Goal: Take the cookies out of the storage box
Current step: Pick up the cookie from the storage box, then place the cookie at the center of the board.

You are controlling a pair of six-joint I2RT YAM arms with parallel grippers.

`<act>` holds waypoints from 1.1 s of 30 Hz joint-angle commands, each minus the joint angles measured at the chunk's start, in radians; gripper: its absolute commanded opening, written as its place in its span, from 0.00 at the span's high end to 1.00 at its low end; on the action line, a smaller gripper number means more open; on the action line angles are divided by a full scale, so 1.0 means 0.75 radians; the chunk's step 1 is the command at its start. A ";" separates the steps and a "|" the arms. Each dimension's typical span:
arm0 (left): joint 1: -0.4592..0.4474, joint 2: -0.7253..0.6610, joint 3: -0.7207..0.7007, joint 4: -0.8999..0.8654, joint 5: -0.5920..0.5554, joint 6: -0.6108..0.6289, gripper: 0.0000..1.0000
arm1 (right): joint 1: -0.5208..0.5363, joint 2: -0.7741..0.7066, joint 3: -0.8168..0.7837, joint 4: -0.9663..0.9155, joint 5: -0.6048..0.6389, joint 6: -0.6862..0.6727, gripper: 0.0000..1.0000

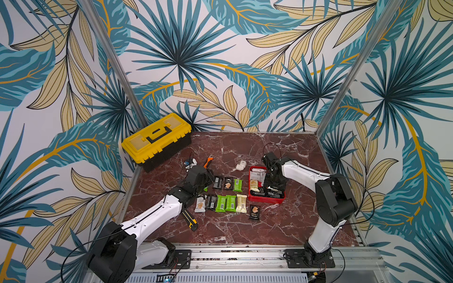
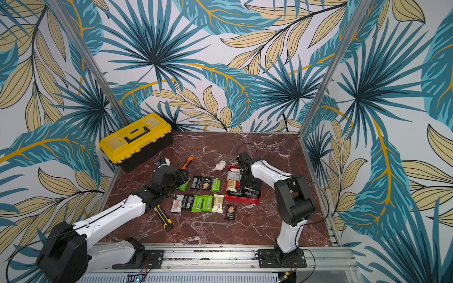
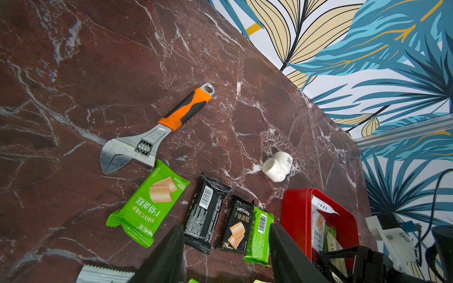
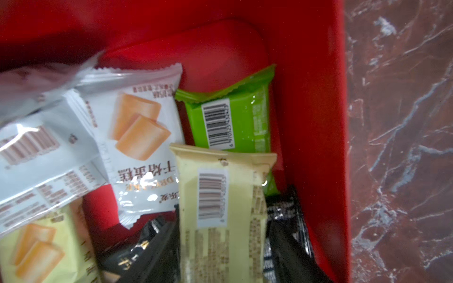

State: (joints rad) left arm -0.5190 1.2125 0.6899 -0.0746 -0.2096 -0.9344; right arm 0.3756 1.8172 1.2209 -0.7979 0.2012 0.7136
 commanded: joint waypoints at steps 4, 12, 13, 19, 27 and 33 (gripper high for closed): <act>0.007 -0.023 0.047 -0.040 -0.014 0.001 0.40 | -0.008 0.039 0.030 -0.004 0.025 -0.006 0.45; 0.007 -0.030 0.058 -0.051 -0.024 0.009 0.40 | -0.010 -0.009 0.023 -0.006 0.021 -0.048 0.58; 0.007 -0.026 0.059 -0.049 -0.024 0.009 0.40 | -0.010 -0.018 0.021 -0.007 0.017 -0.050 0.59; 0.007 0.001 0.076 -0.036 -0.009 0.017 0.40 | -0.003 -0.108 -0.003 -0.022 0.004 -0.068 0.61; 0.006 0.013 0.072 -0.025 0.000 0.016 0.40 | 0.085 -0.292 -0.050 -0.087 0.014 -0.055 0.62; 0.007 0.025 0.066 -0.013 0.015 0.009 0.40 | 0.277 -0.452 -0.112 -0.160 0.019 0.035 0.63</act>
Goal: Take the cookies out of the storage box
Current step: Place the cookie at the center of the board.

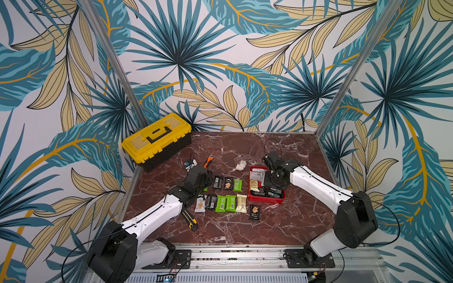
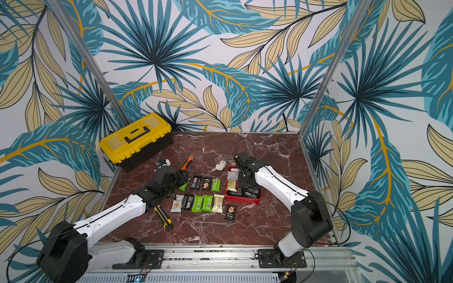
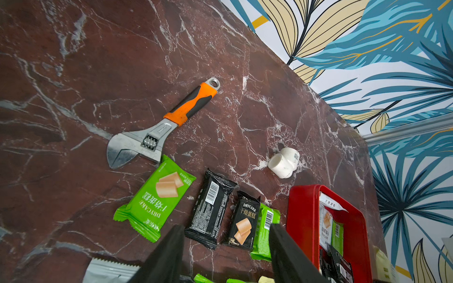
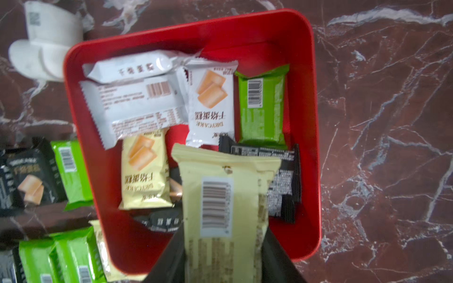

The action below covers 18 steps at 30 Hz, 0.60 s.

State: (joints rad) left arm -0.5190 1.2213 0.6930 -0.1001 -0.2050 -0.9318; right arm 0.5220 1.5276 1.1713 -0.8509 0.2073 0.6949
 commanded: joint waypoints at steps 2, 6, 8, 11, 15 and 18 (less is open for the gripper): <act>0.007 0.014 0.061 0.021 0.018 0.007 0.40 | 0.158 -0.126 -0.090 -0.123 0.018 0.112 0.63; 0.007 0.010 0.051 0.021 0.027 0.007 0.40 | 0.288 -0.227 -0.195 -0.160 0.044 0.221 0.64; 0.008 0.008 0.041 0.029 0.033 0.009 0.40 | 0.348 -0.279 -0.258 -0.160 0.049 0.283 0.64; 0.007 0.008 0.037 0.031 0.042 0.008 0.40 | 0.438 -0.333 -0.340 -0.155 0.046 0.344 0.64; 0.007 0.004 0.036 0.031 0.054 0.007 0.40 | 0.474 -0.369 -0.470 -0.070 0.004 0.379 0.64; 0.008 0.007 0.037 0.031 0.062 0.007 0.40 | 0.478 -0.380 -0.572 0.094 -0.035 0.373 0.64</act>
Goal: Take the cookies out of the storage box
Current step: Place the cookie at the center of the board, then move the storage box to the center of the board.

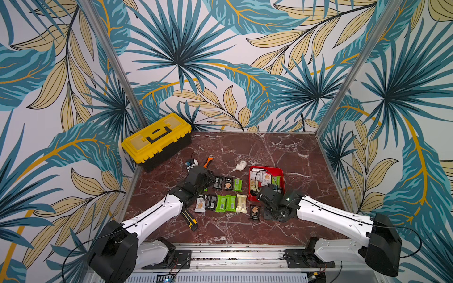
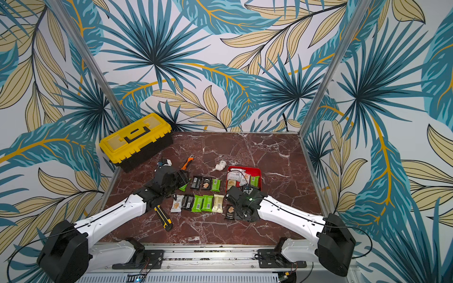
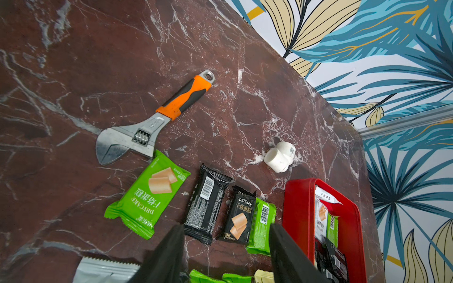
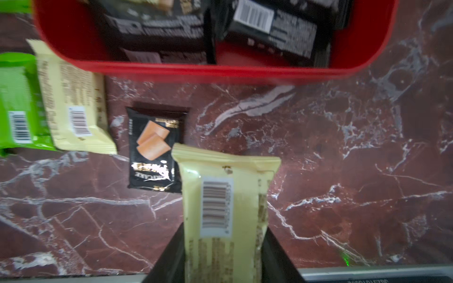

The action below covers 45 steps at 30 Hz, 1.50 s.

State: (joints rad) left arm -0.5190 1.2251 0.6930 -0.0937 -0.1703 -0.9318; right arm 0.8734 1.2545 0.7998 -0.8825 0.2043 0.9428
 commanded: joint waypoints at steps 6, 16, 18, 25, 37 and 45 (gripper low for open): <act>0.007 -0.005 0.041 0.012 0.037 0.009 0.40 | 0.009 0.038 -0.209 0.391 -0.047 0.060 0.63; 0.005 0.093 0.081 0.141 0.275 0.100 0.39 | 0.007 0.142 -0.260 0.494 0.003 0.066 0.52; 0.001 0.148 0.126 0.156 0.360 0.153 0.38 | 0.008 0.122 -0.263 0.487 0.005 0.058 0.48; -0.102 0.359 0.322 0.117 0.562 0.336 0.38 | -0.001 -0.019 -0.175 0.359 0.055 -0.013 0.39; -0.249 0.693 0.681 -0.170 0.588 0.477 0.39 | -0.404 -0.034 0.168 0.203 -0.118 -0.250 0.39; -0.280 0.858 0.846 -0.343 0.584 0.541 0.49 | -0.558 -0.025 0.219 0.201 -0.176 -0.276 0.40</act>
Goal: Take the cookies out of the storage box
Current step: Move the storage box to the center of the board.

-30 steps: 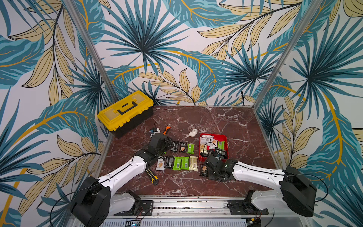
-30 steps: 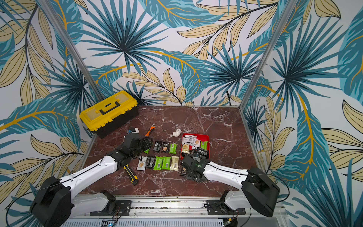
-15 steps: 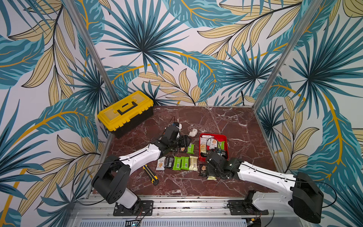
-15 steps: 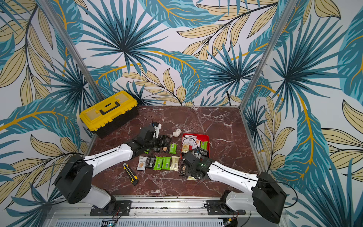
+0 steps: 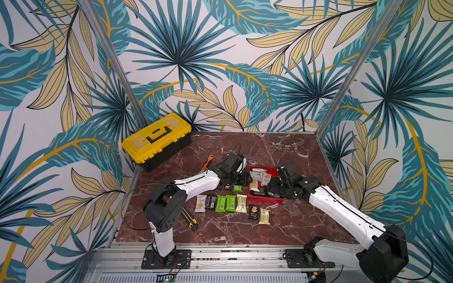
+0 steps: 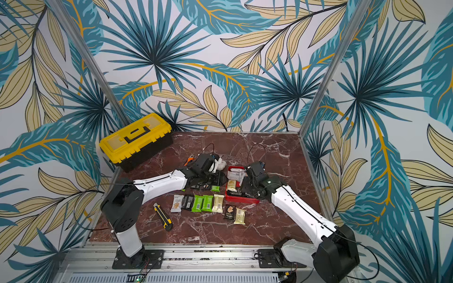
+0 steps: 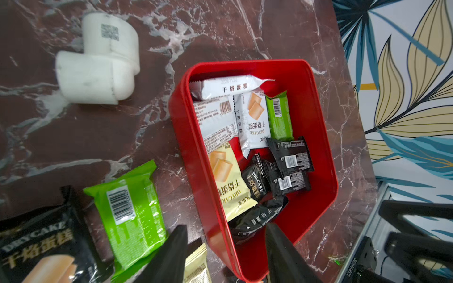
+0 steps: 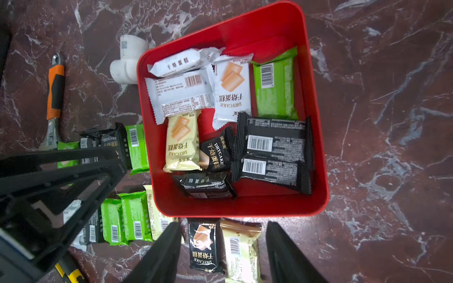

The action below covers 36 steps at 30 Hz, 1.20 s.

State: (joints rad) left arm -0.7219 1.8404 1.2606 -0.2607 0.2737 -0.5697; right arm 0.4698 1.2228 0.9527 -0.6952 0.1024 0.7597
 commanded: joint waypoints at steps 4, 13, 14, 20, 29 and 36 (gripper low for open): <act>-0.009 0.087 0.134 -0.144 -0.036 0.083 0.56 | -0.038 0.008 0.004 -0.049 -0.045 -0.018 0.40; -0.009 0.179 0.247 -0.174 -0.060 0.093 0.70 | -0.064 -0.021 -0.019 -0.049 -0.049 -0.008 0.40; -0.010 0.185 0.251 -0.175 -0.069 0.097 0.71 | -0.068 -0.019 -0.017 -0.047 -0.051 -0.009 0.40; -0.005 0.225 0.303 -0.198 -0.092 0.127 0.82 | -0.092 -0.008 0.013 -0.055 -0.072 -0.029 0.40; -0.005 0.292 0.420 -0.250 -0.138 0.173 0.88 | -0.129 -0.011 0.045 -0.081 -0.097 -0.048 0.40; -0.005 0.333 0.488 -0.287 -0.195 0.201 0.90 | -0.153 -0.003 0.067 -0.095 -0.110 -0.068 0.40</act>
State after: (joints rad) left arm -0.7269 2.0693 1.5734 -0.4500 0.1638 -0.4526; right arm 0.3622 1.2232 0.9829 -0.7391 0.0292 0.7284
